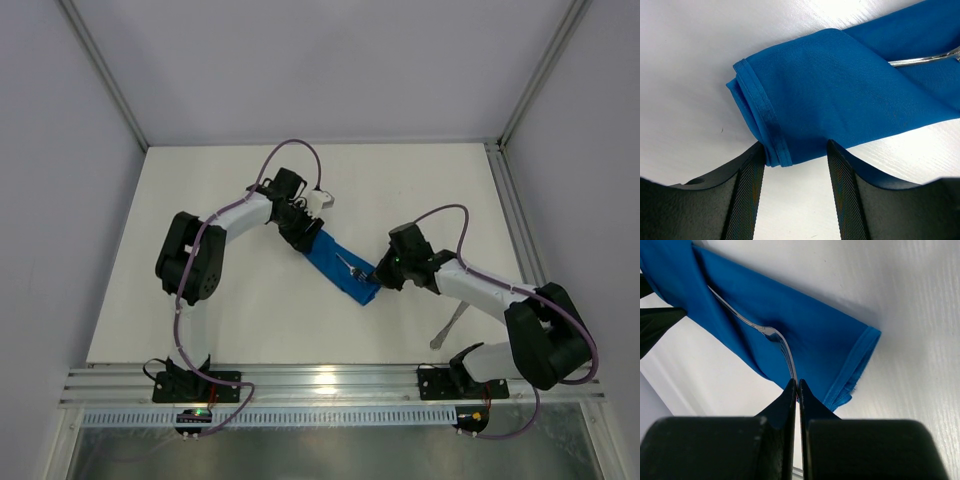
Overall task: Fold the napkin into a case and place the utensils inside
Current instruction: Insert the fork into the folded napkin.
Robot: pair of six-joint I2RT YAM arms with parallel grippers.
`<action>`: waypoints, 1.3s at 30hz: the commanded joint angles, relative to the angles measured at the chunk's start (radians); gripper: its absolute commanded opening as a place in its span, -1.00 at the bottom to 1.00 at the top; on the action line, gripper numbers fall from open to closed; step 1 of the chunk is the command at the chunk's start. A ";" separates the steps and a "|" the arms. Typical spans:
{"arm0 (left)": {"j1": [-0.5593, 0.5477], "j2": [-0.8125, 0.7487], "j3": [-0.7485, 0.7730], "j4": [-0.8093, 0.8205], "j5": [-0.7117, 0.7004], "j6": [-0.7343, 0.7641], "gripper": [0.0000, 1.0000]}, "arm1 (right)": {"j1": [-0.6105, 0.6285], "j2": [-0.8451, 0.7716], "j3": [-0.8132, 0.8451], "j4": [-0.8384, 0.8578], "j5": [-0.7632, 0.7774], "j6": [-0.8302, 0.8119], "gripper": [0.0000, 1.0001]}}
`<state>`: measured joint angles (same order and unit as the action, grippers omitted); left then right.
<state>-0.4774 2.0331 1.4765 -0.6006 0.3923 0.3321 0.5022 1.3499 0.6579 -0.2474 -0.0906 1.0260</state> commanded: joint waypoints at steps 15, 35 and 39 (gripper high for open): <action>0.000 -0.042 -0.001 0.041 0.011 0.042 0.09 | -0.010 0.204 0.184 0.034 -0.095 -0.156 -0.93; 0.014 -0.033 -0.013 0.039 -0.020 0.080 0.01 | -0.056 0.282 0.367 -0.147 -0.041 -0.414 -0.92; 0.014 -0.017 -0.016 0.038 -0.038 0.091 -0.01 | -0.070 0.325 0.422 -0.191 -0.028 -0.468 -0.93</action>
<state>-0.4641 2.0331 1.4681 -0.5838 0.3656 0.3943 0.4419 1.6520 1.0142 -0.3866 -0.1341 0.6426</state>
